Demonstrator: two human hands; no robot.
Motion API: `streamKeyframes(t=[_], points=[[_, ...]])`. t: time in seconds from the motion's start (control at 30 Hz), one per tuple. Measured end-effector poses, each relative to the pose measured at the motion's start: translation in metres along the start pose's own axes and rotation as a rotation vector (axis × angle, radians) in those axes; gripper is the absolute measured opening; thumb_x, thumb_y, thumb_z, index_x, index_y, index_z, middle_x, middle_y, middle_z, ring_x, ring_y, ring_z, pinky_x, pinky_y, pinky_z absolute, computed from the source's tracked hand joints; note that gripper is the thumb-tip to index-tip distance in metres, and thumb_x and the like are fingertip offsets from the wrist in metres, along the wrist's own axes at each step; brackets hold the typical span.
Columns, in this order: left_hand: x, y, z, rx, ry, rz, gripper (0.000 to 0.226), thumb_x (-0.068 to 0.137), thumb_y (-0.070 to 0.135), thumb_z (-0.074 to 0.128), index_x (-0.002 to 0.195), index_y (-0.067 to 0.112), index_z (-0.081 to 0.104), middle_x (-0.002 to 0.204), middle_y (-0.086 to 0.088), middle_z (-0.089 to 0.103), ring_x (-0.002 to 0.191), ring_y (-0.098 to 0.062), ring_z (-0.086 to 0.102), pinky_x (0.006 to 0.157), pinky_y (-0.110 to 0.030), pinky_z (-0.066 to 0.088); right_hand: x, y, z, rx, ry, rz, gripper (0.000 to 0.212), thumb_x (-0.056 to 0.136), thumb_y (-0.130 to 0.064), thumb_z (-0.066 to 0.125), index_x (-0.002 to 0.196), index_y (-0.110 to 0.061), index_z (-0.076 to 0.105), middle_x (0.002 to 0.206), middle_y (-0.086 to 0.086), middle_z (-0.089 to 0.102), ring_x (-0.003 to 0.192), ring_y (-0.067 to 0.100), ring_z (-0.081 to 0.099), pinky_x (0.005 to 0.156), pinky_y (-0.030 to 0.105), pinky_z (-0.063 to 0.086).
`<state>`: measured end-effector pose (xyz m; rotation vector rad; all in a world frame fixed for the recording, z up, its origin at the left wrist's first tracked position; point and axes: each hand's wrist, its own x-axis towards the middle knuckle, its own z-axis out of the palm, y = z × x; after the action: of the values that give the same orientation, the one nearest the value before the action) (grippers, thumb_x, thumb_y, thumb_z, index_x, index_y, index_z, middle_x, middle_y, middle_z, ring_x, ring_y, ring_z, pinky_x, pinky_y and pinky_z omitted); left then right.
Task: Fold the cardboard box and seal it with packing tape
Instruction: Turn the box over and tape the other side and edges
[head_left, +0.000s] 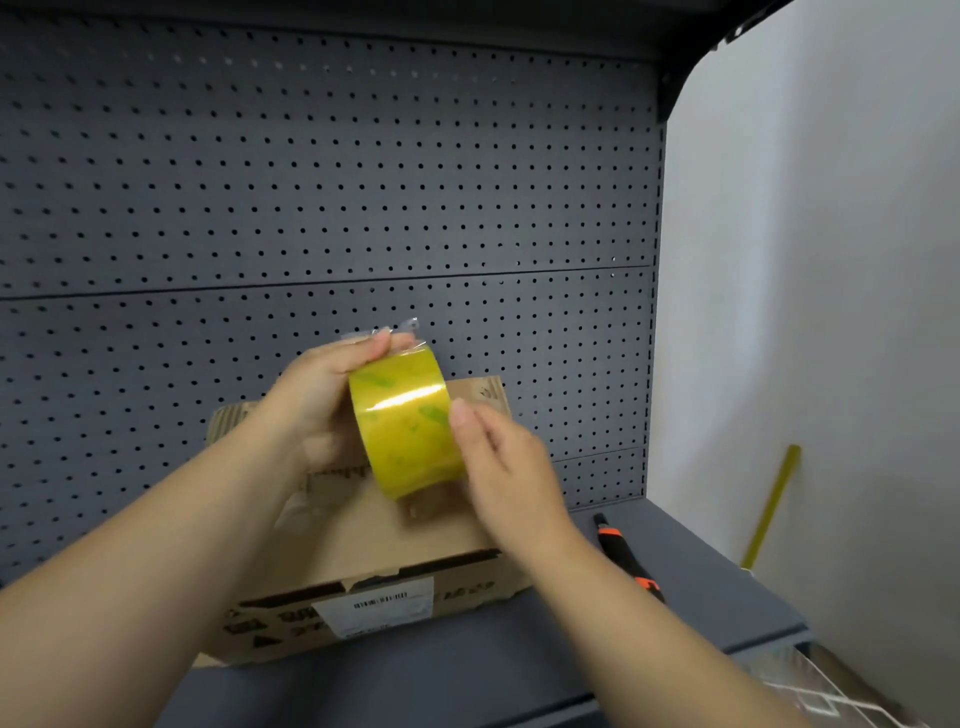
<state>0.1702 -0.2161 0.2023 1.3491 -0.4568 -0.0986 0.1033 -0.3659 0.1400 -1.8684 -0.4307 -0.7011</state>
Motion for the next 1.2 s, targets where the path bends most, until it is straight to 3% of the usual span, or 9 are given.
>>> streamKeyframes(t=[0.17, 0.4, 0.57, 0.7, 0.8, 0.87, 0.93, 1.07, 1.2], points=[[0.018, 0.005, 0.023, 0.134, 0.038, 0.129, 0.023, 0.072, 0.028, 0.067, 0.085, 0.010, 0.075, 0.081, -0.005, 0.072, 0.081, -0.027, 0.060, 0.076, -0.037, 0.047, -0.009, 0.000, -0.001, -0.013, -0.003, 0.065, 0.056, 0.066, -0.068, 0.048, 0.097, -0.024, 0.064, 0.093, -0.006, 0.070, 0.085, 0.008, 0.064, 0.079, 0.034, 0.054], [0.041, 0.001, 0.051, 0.401, -0.065, 0.247, 0.022, 0.088, 0.025, 0.060, 0.087, 0.006, 0.072, 0.081, -0.012, 0.069, 0.075, -0.021, 0.062, 0.074, -0.032, 0.049, -0.015, -0.010, -0.020, 0.081, 0.155, 0.129, 0.035, 0.066, -0.054, 0.060, 0.092, -0.031, 0.059, 0.086, -0.008, 0.067, 0.080, 0.005, 0.064, 0.075, 0.033, 0.055], [0.068, -0.005, 0.059, 0.527, 0.028, 0.329, 0.015, 0.089, 0.029, 0.059, 0.086, 0.023, 0.072, 0.092, 0.002, 0.071, 0.096, -0.012, 0.065, 0.093, -0.032, 0.047, -0.008, -0.009, -0.031, 0.200, 0.124, 0.185, 0.030, 0.062, -0.045, 0.064, 0.083, -0.024, 0.066, 0.081, -0.003, 0.070, 0.081, 0.018, 0.068, 0.079, 0.045, 0.056], [0.089, -0.009, 0.056, 0.666, 0.018, 0.378, 0.026, 0.091, 0.029, 0.056, 0.102, 0.012, 0.071, 0.108, -0.005, 0.070, 0.105, -0.012, 0.061, 0.095, -0.026, 0.042, -0.004, -0.001, -0.039, 0.326, 0.140, 0.298, 0.031, 0.066, -0.039, 0.061, 0.084, -0.016, 0.068, 0.088, 0.006, 0.073, 0.083, 0.021, 0.068, 0.077, 0.039, 0.054], [0.106, -0.024, 0.052, 0.738, 0.000, 0.350, 0.030, 0.090, 0.037, 0.056, 0.101, 0.015, 0.073, 0.110, -0.003, 0.070, 0.106, -0.015, 0.061, 0.098, -0.035, 0.043, -0.003, -0.001, -0.044, 0.332, 0.075, 0.327, 0.025, 0.072, -0.030, 0.062, 0.090, -0.015, 0.068, 0.090, 0.003, 0.074, 0.082, 0.016, 0.069, 0.070, 0.029, 0.054], [0.117, -0.035, 0.047, 0.842, 0.057, 0.355, 0.028, 0.089, 0.045, 0.054, 0.085, 0.024, 0.073, 0.101, 0.002, 0.072, 0.099, -0.016, 0.063, 0.093, -0.040, 0.047, -0.002, -0.001, -0.046, 0.333, 0.048, 0.343, 0.008, 0.083, -0.020, 0.064, 0.087, -0.014, 0.068, 0.082, 0.002, 0.074, 0.074, 0.013, 0.069, 0.063, 0.025, 0.053], [0.127, -0.038, 0.040, 0.921, 0.114, 0.364, 0.030, 0.090, 0.049, 0.050, 0.073, 0.031, 0.066, 0.094, 0.006, 0.071, 0.093, -0.015, 0.063, 0.086, -0.037, 0.049, -0.001, 0.000, -0.045, 0.368, 0.030, 0.364, 0.012, 0.088, -0.020, 0.061, 0.080, -0.015, 0.068, 0.071, -0.001, 0.071, 0.065, 0.009, 0.067, 0.058, 0.022, 0.050], [0.140, -0.040, 0.039, 1.144, 0.093, 0.353, 0.044, 0.091, 0.052, 0.044, 0.075, 0.017, 0.066, 0.084, -0.002, 0.070, 0.083, -0.021, 0.063, 0.071, -0.031, 0.045, 0.003, 0.005, -0.040, 0.364, 0.071, 0.371, 0.023, 0.079, -0.036, 0.064, 0.071, -0.016, 0.070, 0.070, 0.002, 0.070, 0.065, 0.014, 0.065, 0.062, 0.028, 0.049], [0.148, -0.054, 0.038, 1.219, 0.087, 0.327, 0.051, 0.090, 0.054, 0.042, 0.071, 0.011, 0.060, 0.071, -0.003, 0.066, 0.073, -0.021, 0.062, 0.068, -0.030, 0.046, 0.010, 0.010, -0.040, 0.394, 0.145, 0.410, 0.028, 0.087, -0.027, 0.062, 0.062, -0.016, 0.067, 0.064, 0.004, 0.065, 0.058, 0.015, 0.061, 0.058, 0.026, 0.046]])
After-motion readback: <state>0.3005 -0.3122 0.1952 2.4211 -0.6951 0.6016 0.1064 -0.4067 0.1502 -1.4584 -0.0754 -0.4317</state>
